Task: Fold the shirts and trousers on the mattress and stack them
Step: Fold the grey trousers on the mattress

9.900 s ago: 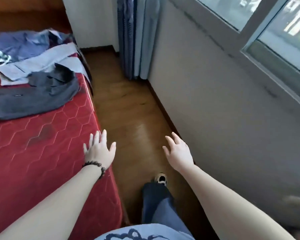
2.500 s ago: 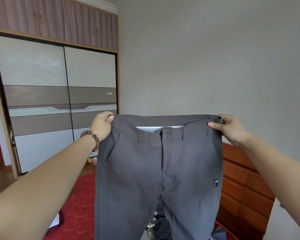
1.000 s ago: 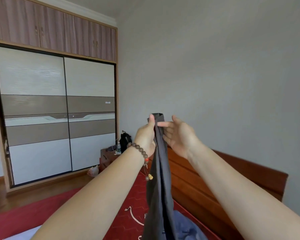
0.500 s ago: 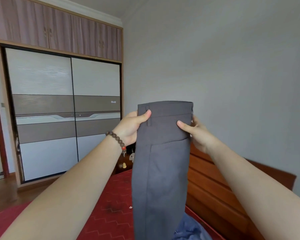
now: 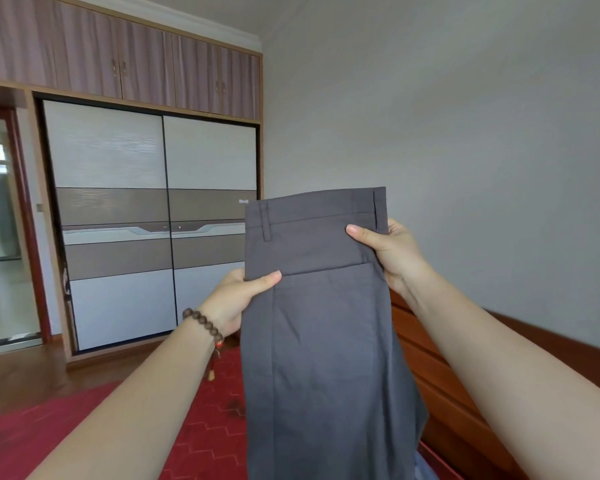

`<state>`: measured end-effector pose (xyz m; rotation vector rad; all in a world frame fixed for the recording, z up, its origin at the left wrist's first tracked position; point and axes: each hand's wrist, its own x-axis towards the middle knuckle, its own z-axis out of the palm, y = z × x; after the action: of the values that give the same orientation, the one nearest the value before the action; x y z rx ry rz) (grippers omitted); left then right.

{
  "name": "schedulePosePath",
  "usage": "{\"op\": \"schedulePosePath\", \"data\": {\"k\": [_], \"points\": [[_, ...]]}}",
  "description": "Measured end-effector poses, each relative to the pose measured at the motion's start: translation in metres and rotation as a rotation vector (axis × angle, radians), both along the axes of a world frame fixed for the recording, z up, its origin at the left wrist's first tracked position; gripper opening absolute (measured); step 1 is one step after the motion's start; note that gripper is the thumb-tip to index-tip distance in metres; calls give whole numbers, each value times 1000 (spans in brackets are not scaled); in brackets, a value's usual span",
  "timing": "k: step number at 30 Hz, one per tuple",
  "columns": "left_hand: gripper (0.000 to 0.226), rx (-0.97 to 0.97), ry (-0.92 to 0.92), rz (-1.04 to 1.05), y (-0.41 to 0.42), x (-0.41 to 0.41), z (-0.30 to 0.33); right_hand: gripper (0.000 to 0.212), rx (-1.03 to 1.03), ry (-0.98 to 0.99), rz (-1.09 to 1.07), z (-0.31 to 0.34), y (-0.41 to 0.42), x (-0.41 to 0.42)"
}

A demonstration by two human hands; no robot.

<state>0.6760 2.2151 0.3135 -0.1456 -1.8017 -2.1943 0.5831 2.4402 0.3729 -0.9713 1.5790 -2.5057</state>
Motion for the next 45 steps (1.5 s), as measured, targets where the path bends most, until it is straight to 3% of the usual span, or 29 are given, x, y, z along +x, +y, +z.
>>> {"op": "schedulePosePath", "data": {"k": [4, 7, 10, 15, 19, 26, 33, 45], "points": [[23, 39, 39, 38, 6, 1, -6, 41, 71, -41, 120, -9, 12, -14], [18, 48, 51, 97, 4, 5, -7, 32, 324, -119, 355, -38, 31, -28], [18, 45, 6, 148, 2, 16, -18, 35, 499, -119, 422, -77, 34, -31], [30, 38, -41, 226, -1, 45, -39, 34, 403, -126, 425, -102, 18, -15], [22, 25, -44, 233, -4, 75, -40, 43, 319, -178, 462, -90, 4, 8], [25, 25, 10, 207, -12, 138, -19, 29, 248, -78, 493, -62, -11, 62], [17, -10, 3, 259, -26, 223, -12, 37, 230, -73, 489, -48, -32, 142], [23, -36, 45, 293, -69, 299, 62, 34, 168, 15, 446, 10, -67, 216]]}}
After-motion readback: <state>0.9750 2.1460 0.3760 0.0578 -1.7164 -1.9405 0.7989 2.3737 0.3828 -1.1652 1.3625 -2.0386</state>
